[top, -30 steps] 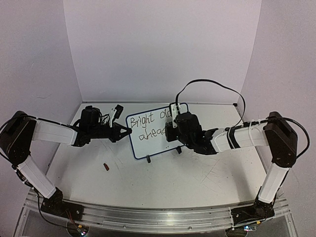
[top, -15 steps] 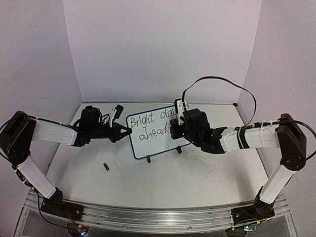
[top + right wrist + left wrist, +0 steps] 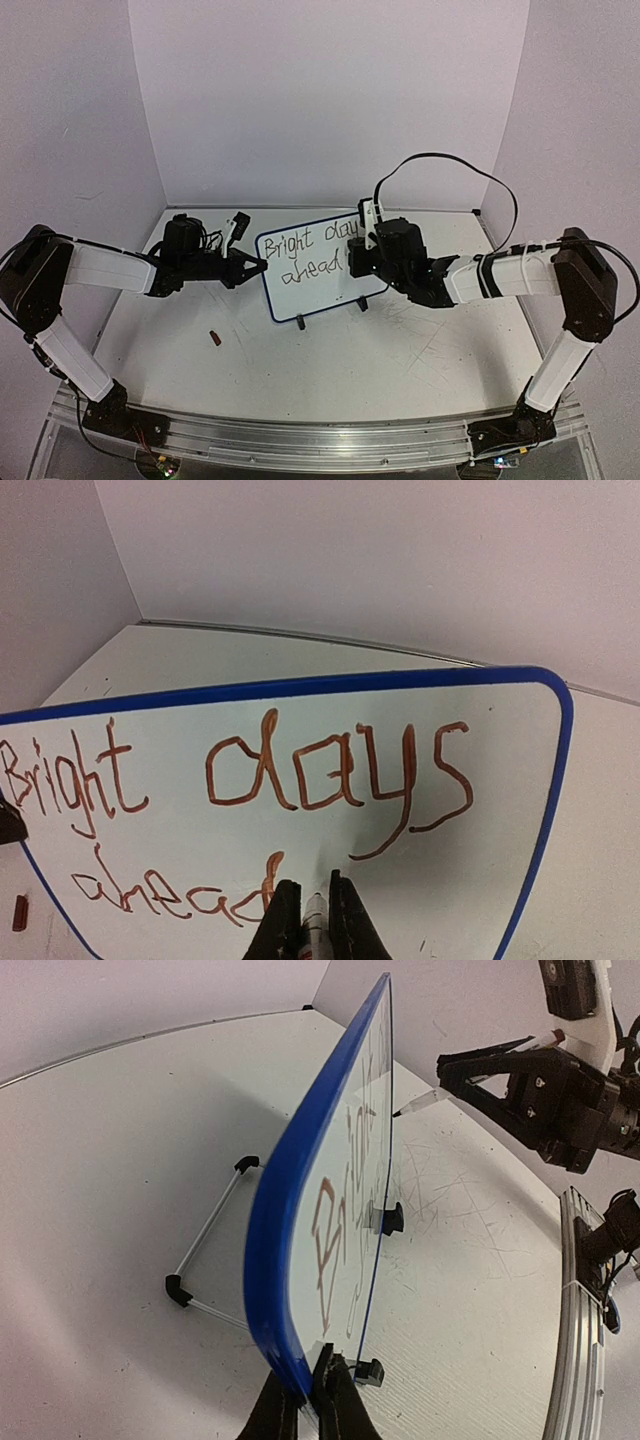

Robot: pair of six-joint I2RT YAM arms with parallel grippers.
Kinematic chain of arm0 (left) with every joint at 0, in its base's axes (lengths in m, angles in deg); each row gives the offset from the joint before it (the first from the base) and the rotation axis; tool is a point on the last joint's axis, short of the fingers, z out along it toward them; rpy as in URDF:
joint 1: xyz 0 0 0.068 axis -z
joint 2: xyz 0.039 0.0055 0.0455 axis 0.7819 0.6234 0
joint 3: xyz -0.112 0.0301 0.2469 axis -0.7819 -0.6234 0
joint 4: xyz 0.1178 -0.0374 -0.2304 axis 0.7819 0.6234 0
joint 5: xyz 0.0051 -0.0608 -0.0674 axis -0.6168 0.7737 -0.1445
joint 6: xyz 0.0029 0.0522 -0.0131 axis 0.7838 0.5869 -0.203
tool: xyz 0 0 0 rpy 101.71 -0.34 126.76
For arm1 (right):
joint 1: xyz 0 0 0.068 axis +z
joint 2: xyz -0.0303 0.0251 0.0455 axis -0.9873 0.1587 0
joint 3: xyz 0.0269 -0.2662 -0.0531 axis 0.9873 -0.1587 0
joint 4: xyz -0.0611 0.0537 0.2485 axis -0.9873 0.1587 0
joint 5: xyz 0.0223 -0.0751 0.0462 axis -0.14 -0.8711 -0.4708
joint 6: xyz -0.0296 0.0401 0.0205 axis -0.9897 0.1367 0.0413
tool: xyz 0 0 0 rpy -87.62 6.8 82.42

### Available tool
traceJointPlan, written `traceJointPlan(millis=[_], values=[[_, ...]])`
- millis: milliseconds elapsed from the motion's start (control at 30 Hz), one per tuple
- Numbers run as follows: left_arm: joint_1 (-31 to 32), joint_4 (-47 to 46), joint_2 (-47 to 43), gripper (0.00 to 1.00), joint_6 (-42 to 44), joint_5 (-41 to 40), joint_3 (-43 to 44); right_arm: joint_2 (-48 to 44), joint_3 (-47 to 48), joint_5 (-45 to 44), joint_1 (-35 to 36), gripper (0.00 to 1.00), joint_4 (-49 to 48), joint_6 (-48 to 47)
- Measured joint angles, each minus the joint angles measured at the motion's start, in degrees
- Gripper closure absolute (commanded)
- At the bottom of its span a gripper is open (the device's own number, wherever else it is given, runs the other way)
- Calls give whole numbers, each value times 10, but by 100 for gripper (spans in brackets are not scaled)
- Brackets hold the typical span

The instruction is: Write a sentence on the whiteboard

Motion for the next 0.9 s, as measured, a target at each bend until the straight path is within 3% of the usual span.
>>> traceJointPlan(millis=[900], values=[[0, 1, 0, 100, -1, -4, 0, 31, 19, 6, 12, 100, -5, -8]])
